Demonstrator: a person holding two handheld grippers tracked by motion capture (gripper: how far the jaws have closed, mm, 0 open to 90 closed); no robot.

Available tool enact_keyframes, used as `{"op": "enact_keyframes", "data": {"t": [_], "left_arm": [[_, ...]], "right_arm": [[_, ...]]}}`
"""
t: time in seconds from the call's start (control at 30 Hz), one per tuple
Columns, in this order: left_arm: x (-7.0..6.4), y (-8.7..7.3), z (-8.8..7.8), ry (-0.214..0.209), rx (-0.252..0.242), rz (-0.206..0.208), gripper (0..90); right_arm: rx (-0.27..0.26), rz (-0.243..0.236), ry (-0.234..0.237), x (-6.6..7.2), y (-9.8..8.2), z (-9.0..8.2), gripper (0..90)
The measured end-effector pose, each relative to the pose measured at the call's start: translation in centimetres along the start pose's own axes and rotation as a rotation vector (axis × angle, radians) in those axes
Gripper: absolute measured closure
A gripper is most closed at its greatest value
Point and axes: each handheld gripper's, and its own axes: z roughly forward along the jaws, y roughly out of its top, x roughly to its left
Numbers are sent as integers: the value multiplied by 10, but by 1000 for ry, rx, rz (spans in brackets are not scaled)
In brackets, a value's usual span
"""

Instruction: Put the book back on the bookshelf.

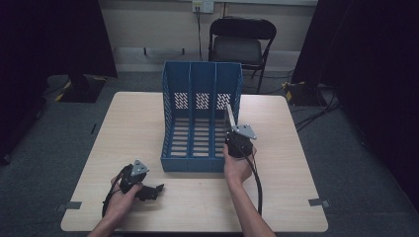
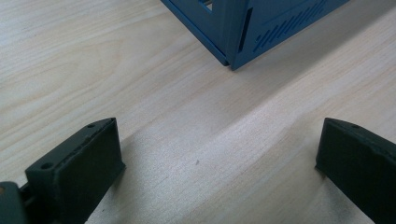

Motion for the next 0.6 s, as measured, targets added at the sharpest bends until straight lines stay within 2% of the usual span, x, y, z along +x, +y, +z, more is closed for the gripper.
{"op": "enact_keyframes", "data": {"t": [0.13,0.33,0.47,0.6], "left_arm": [[0,0,0,0,0,0,0],[0,0,0,0,0,1,0],[0,0,0,0,0,1,0],[0,0,0,0,1,1,0]], "right_arm": [[17,31,-26,0,-2,2,763],[14,38,-64,3,-5,3,763],[8,27,-96,5,-6,2,761],[-2,38,-102,5,-7,2,759]]}}
